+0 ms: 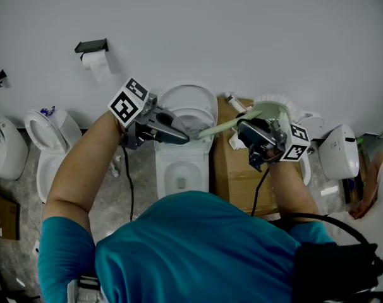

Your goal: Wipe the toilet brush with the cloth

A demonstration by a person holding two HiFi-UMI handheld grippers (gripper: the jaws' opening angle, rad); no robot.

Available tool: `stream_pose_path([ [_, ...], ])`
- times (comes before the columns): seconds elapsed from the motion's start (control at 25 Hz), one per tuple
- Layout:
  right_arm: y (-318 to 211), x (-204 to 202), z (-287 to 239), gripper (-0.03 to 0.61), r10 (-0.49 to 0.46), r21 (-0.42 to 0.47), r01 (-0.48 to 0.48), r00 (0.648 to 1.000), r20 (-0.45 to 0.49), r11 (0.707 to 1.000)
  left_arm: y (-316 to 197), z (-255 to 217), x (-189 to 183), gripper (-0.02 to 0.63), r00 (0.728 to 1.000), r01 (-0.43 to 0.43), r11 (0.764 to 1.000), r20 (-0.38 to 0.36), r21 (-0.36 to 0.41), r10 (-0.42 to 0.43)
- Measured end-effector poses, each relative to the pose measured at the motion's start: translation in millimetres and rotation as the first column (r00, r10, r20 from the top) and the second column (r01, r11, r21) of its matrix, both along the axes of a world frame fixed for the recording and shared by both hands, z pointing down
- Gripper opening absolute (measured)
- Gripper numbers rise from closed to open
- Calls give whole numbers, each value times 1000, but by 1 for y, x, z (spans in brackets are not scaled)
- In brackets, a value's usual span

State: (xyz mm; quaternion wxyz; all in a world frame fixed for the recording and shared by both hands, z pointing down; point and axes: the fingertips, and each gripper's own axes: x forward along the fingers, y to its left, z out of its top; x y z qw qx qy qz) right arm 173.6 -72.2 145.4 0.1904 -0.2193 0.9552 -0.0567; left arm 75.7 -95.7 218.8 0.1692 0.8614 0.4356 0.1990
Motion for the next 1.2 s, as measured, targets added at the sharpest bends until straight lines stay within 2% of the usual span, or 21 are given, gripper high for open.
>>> stream_pose_path([
  [0.76, 21, 24, -25, 52, -8, 78, 2, 997, 72, 997, -44, 41, -20, 21, 982, 146, 989, 112, 37, -150],
  [1.04, 30, 23, -37, 52, -36, 106, 27, 996, 79, 994, -70, 66, -31, 20, 959, 211, 976, 181, 54, -218],
  [1.2, 31, 23, -39, 52, -38, 118, 27, 996, 85, 993, -97, 85, -45, 20, 933, 280, 959, 219, 53, -285],
])
